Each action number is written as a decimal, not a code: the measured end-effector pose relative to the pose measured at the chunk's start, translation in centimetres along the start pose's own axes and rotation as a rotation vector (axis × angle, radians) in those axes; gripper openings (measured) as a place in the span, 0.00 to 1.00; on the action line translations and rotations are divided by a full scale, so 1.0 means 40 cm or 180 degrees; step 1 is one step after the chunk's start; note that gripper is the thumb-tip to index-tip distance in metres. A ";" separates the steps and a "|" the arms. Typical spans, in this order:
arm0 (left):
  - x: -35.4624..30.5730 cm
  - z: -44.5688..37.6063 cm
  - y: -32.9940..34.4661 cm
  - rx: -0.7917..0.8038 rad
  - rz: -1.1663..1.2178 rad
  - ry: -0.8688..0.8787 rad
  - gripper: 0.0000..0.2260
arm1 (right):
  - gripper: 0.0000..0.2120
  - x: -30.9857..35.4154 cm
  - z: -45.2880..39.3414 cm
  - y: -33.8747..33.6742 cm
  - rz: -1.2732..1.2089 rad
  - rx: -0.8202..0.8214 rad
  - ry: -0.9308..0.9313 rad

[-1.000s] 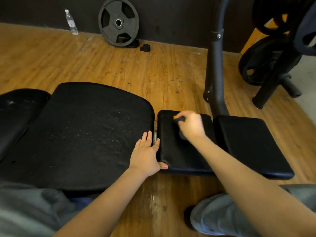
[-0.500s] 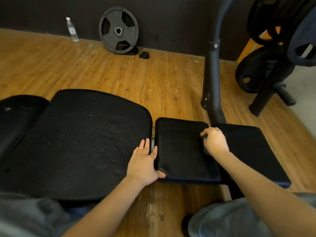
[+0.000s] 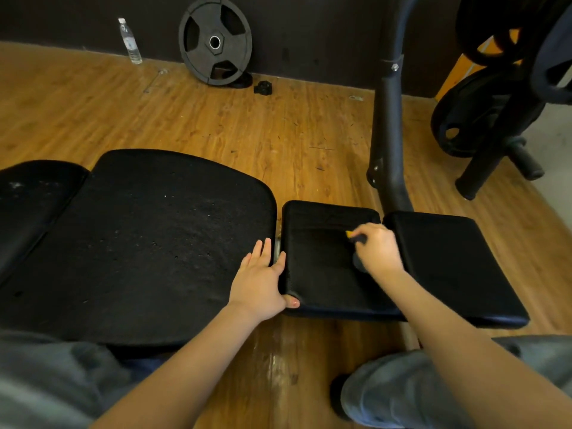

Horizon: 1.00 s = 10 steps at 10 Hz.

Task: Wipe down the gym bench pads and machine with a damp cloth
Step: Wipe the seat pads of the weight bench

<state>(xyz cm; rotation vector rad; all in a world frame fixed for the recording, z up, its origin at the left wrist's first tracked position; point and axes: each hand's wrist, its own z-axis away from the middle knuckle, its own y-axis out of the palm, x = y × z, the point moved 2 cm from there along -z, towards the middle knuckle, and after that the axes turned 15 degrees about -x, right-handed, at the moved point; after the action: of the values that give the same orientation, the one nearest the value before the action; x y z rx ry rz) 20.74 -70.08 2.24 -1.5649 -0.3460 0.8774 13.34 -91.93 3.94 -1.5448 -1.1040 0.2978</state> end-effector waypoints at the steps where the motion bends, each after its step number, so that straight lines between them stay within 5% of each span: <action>1: -0.001 -0.002 0.003 -0.0026 -0.0005 -0.0008 0.43 | 0.08 -0.071 0.000 -0.055 0.0037 -0.0028 0.0407; 4: -0.004 0.004 -0.002 -0.0077 -0.0002 -0.0019 0.43 | 0.11 0.225 0.020 0.057 -0.0281 0.0508 -0.0529; 5: -0.004 0.002 -0.005 -0.0024 -0.0007 -0.0028 0.43 | 0.10 0.223 0.047 0.061 -0.0239 0.0407 -0.0652; 7: -0.002 -0.005 0.000 0.0018 -0.0033 -0.0011 0.43 | 0.09 -0.023 0.047 -0.066 0.0306 0.0028 0.0155; 10: -0.003 0.003 -0.003 -0.0048 0.0026 -0.0018 0.43 | 0.11 0.189 0.036 0.020 -0.0328 0.0384 -0.0328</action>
<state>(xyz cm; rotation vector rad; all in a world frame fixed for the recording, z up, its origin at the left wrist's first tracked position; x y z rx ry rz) 20.61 -70.06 2.41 -1.5790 -0.3513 0.8877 16.68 -85.13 5.59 -1.3739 -1.2198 0.3703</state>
